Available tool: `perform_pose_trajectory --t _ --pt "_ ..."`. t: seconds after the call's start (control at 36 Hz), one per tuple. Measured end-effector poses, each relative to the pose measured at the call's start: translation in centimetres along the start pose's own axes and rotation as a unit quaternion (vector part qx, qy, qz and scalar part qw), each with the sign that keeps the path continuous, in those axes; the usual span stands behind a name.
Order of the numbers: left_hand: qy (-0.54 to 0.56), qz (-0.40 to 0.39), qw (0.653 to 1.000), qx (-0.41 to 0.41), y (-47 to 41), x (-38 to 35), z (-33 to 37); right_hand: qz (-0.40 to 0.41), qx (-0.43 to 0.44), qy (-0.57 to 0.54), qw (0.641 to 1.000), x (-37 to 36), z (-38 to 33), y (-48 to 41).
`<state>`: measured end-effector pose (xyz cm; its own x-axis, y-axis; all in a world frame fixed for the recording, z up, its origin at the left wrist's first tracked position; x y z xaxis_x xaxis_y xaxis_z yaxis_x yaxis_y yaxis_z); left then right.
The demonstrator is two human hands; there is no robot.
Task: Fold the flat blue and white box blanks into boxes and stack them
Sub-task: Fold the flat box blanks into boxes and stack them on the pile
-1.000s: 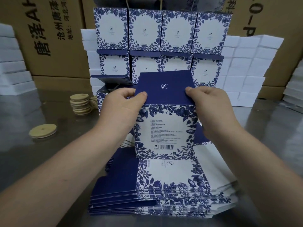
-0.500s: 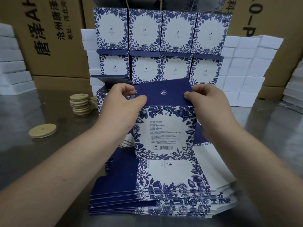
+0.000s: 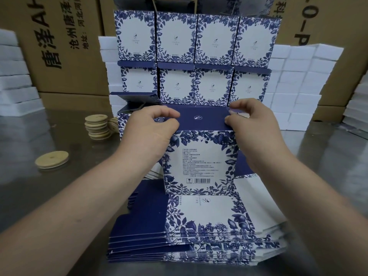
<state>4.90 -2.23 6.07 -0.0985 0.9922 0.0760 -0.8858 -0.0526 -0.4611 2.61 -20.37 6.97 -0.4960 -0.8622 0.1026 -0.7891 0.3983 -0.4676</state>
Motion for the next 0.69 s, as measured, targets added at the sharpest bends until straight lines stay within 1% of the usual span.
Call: perform_pose_trajectory --t 0.08,0.17,0.22,0.36,0.44,0.5,0.58,0.64,0.69 --pt "-0.018 0.001 1.000 -0.007 0.1 0.1 0.2 -0.003 0.027 0.033 0.999 0.2 -0.4 0.1" --pt "-0.031 0.002 1.000 -0.003 0.0 0.2 0.2 -0.004 0.074 0.102 0.992 0.5 -0.9 0.3" --pt "-0.049 0.006 0.999 -0.018 0.0 0.2 0.3 -0.015 0.097 0.150 0.984 0.6 -1.3 0.5" --pt "-0.108 -0.006 0.993 -0.055 0.0 0.3 0.4 -0.057 0.117 0.234 0.964 0.6 -2.0 0.8" --pt "-0.195 -0.028 0.973 -0.121 0.4 0.5 1.2 -0.077 0.153 0.272 0.947 0.5 -2.7 1.0" --pt "-0.265 -0.047 0.948 -0.170 1.0 0.4 1.6 -0.099 0.169 0.281 0.939 0.4 -2.9 1.2" --pt "-0.365 -0.075 0.905 -0.207 1.7 -0.4 1.8 -0.131 0.194 0.289 0.928 0.3 -3.1 1.6" --pt "-0.371 -0.094 0.895 -0.229 1.8 -0.5 1.8 -0.166 0.211 0.274 0.923 -0.1 -3.1 1.9" --pt "-0.335 -0.118 0.902 -0.245 1.6 -0.4 1.8 -0.205 0.206 0.262 0.920 -0.5 -3.0 2.1"
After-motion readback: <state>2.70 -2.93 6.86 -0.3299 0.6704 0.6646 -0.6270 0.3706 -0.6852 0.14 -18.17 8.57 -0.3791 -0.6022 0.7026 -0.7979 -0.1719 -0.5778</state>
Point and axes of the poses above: each hand's wrist, its own y-axis away from the middle knuckle, its own x-axis out of the back of the hand, z = x × y, the point moved 3 cm from there along -y, towards the middle knuckle
